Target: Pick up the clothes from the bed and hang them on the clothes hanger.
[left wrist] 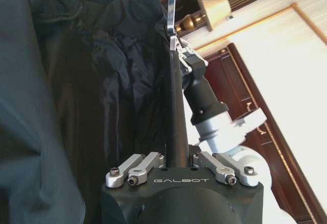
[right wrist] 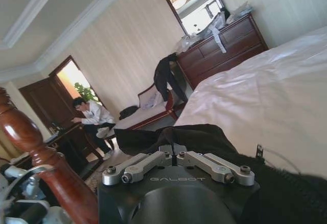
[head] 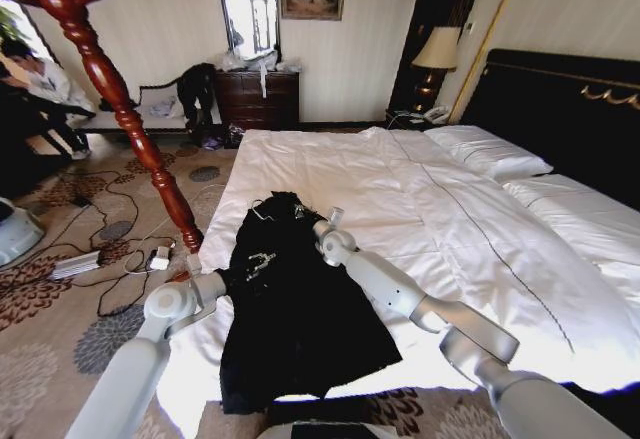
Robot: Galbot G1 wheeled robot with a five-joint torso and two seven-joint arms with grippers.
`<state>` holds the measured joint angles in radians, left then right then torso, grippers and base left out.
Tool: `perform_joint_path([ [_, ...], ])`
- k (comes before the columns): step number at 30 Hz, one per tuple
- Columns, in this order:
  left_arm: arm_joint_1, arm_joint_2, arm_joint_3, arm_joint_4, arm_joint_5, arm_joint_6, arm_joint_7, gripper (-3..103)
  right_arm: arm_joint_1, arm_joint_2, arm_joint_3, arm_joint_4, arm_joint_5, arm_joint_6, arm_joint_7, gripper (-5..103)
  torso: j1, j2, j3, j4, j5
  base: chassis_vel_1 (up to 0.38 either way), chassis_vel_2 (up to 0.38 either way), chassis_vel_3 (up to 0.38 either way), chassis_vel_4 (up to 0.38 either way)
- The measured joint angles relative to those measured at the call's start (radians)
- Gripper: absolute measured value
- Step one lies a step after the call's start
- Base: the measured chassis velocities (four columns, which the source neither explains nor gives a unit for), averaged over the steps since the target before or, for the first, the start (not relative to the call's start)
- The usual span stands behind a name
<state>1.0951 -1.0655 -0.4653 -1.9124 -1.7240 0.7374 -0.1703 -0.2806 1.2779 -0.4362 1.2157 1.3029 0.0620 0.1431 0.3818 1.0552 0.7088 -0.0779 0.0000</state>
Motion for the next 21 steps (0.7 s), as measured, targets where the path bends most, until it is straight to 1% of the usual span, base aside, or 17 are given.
perform_joint_path([
  [2,-0.020,-0.009,0.004,0.030,0.016,0.000,0.036,18,-0.002,0.001,-0.003,0.017,0.003,0.003,0.001,0,0.000,0.000,0.000,-0.0001,-0.0001,0.000,0.000,0.000,0.000],
  [3,-0.020,-0.009,0.004,0.030,0.016,0.000,0.036,18,-0.002,0.001,-0.003,0.017,0.003,0.003,0.001,0,0.000,0.000,0.000,-0.0001,-0.0001,0.000,0.000,0.000,0.000],
  [8,-0.035,-0.030,-0.002,0.097,0.073,0.000,0.095,18,-0.005,0.002,-0.001,0.033,0.005,0.006,0.009,0,0.000,0.000,0.000,0.0000,-0.0001,0.000,0.000,0.000,0.000],
  [12,-0.043,-0.040,-0.017,0.141,0.088,0.000,0.116,18,-0.016,-0.011,0.005,0.064,0.021,0.008,0.010,0,0.000,0.000,0.000,0.0001,-0.0001,0.000,0.000,0.000,0.000],
  [21,-0.081,-0.073,-0.007,0.213,0.125,-0.001,0.148,18,-0.049,-0.023,0.007,0.139,0.039,0.012,0.027,0,0.000,0.000,0.000,-0.0001,0.0000,0.000,0.000,0.000,0.000],
])
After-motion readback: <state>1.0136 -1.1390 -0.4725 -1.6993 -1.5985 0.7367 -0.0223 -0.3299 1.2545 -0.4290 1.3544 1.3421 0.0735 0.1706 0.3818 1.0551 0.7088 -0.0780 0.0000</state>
